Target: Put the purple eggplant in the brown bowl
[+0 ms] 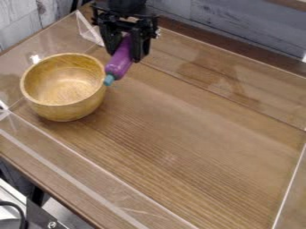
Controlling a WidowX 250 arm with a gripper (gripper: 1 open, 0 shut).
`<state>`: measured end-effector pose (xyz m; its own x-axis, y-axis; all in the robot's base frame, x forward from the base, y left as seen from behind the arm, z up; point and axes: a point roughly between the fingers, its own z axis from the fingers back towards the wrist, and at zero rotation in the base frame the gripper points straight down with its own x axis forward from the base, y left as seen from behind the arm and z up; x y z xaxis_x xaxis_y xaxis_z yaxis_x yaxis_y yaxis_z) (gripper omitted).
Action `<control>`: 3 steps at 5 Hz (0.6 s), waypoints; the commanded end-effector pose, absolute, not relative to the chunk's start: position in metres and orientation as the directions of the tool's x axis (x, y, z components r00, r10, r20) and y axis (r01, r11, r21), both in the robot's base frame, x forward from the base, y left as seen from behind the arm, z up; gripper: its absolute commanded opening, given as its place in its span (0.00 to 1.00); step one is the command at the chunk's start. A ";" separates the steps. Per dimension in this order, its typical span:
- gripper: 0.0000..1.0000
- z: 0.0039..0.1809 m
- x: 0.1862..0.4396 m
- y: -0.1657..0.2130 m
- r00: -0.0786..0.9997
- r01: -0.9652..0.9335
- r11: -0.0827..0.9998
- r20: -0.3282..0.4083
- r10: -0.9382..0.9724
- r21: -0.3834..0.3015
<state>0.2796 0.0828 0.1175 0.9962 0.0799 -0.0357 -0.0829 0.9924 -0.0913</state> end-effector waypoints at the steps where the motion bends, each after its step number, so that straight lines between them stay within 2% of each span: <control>1: 0.00 0.138 0.279 0.089 0.995 -0.086 0.994 0.037 0.089 -0.071; 3: 0.00 0.137 0.275 0.094 0.994 -0.096 0.993 0.037 0.099 -0.074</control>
<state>0.2735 0.0918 0.1193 0.9946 0.1007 -0.0265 -0.1027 0.9905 -0.0911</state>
